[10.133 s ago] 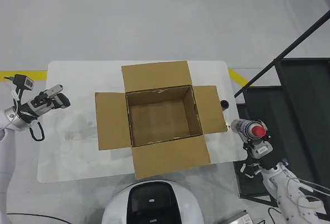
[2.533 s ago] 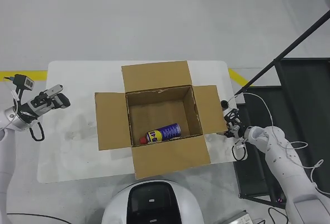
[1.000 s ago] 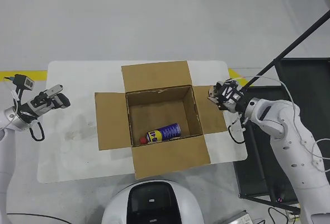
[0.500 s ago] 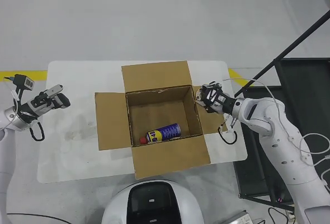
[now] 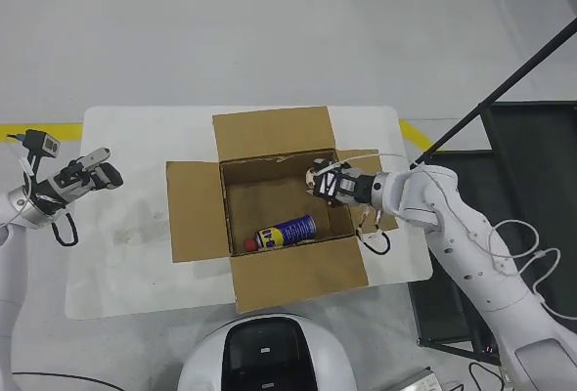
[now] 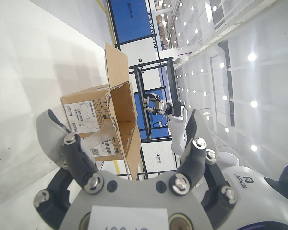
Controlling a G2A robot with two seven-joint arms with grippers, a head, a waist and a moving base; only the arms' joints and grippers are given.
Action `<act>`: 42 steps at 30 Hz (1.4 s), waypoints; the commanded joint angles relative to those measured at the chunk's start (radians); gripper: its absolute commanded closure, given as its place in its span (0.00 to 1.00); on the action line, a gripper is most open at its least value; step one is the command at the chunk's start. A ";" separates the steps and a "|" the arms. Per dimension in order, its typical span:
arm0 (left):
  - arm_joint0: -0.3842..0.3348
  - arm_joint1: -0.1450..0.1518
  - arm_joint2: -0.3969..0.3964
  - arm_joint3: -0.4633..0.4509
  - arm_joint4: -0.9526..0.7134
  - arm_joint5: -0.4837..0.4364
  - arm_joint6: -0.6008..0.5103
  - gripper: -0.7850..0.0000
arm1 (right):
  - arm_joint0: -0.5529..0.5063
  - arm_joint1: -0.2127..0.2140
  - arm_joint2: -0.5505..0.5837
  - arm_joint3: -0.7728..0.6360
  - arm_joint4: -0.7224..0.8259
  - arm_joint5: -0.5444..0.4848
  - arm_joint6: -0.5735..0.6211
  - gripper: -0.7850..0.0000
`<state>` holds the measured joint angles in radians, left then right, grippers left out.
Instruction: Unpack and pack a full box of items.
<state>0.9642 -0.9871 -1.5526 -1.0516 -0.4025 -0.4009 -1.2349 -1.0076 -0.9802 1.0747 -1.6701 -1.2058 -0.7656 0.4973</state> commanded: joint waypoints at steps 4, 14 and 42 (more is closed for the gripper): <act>0.000 0.000 0.000 0.000 0.000 0.000 0.000 0.00 | 0.137 -0.048 -0.171 0.148 0.001 -0.006 0.033 1.00; 0.000 0.000 0.000 0.000 0.000 0.000 0.000 0.00 | 0.290 -0.130 -0.367 0.386 -0.032 -0.009 0.080 1.00; 0.000 0.000 0.000 0.000 0.000 0.000 0.000 0.00 | 0.342 -0.179 -0.370 0.552 0.008 -0.075 -0.068 0.00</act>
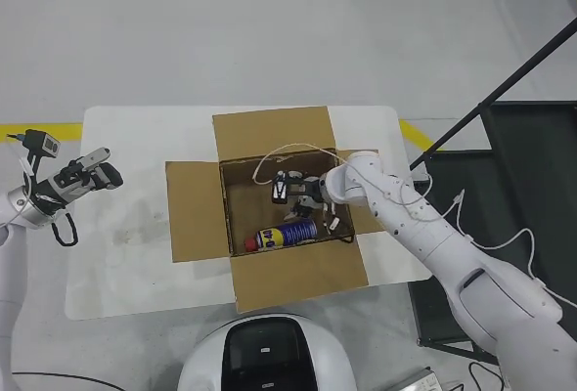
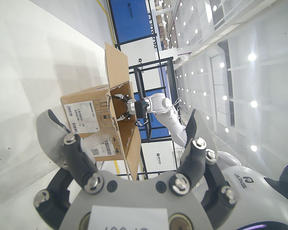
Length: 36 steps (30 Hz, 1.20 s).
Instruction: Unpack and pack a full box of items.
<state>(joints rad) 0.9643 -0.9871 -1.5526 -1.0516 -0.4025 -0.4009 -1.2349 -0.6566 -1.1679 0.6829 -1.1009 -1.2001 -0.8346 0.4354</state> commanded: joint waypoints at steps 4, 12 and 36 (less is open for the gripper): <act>0.000 0.000 0.000 0.000 0.000 0.000 0.000 0.00 | -0.102 0.073 0.172 -0.152 0.047 -0.060 -0.040 0.00; 0.000 0.000 0.000 0.000 0.000 0.000 0.000 0.00 | -0.401 0.190 0.573 -0.465 0.168 -0.056 -0.002 0.00; 0.000 0.000 0.000 0.000 0.000 0.000 0.000 0.00 | -0.667 0.263 0.916 -0.320 0.133 0.048 0.121 0.00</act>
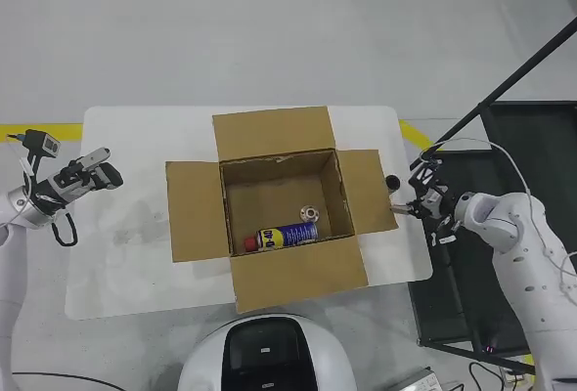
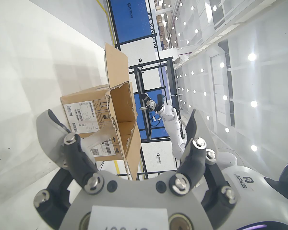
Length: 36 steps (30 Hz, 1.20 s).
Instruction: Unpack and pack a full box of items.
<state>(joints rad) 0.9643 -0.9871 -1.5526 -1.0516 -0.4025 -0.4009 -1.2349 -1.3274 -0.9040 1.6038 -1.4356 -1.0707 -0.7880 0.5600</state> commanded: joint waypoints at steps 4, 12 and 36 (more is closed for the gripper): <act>0.000 0.000 0.000 0.000 0.000 0.000 0.000 0.00 | 0.043 -0.005 -0.054 0.067 -0.006 0.015 0.019 0.00; 0.000 0.000 0.000 0.000 0.000 0.000 0.000 0.00 | 0.137 -0.019 -0.151 0.165 -0.046 0.051 0.004 0.00; 0.000 0.000 0.000 0.000 0.000 0.000 0.000 0.00 | 0.367 -0.063 -0.333 0.455 -0.119 0.114 -0.105 0.00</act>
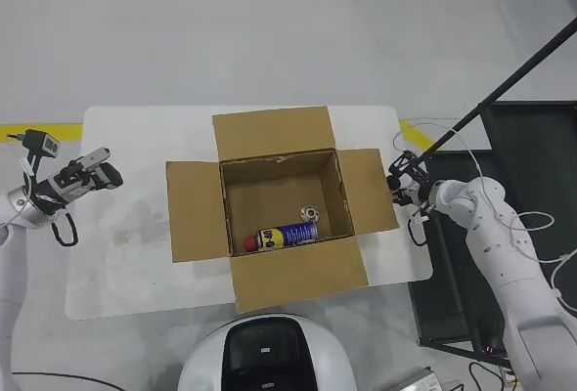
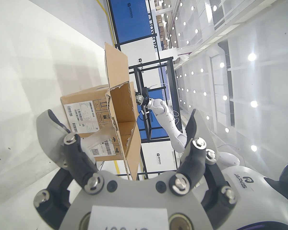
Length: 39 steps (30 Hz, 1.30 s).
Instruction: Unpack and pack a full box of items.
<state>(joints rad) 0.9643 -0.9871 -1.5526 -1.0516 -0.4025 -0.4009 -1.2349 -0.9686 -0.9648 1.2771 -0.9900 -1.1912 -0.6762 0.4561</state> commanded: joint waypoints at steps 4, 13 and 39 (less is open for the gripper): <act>0.000 0.000 0.000 0.000 0.000 0.000 0.000 0.00 | 0.053 -0.017 -0.041 0.073 0.022 0.020 0.008 0.00; 0.000 0.000 0.000 0.000 0.000 0.000 0.000 0.00 | 0.123 -0.049 -0.109 0.201 0.068 0.013 0.004 0.19; 0.000 0.000 0.000 0.000 0.000 0.000 0.000 0.00 | 0.096 0.002 0.003 0.030 -0.013 0.061 -0.087 1.00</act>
<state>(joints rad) 0.9643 -0.9871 -1.5526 -1.0516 -0.4025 -0.4009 -1.2349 -0.8535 -0.9718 1.2546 -0.9029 -1.1986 -0.6245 0.3629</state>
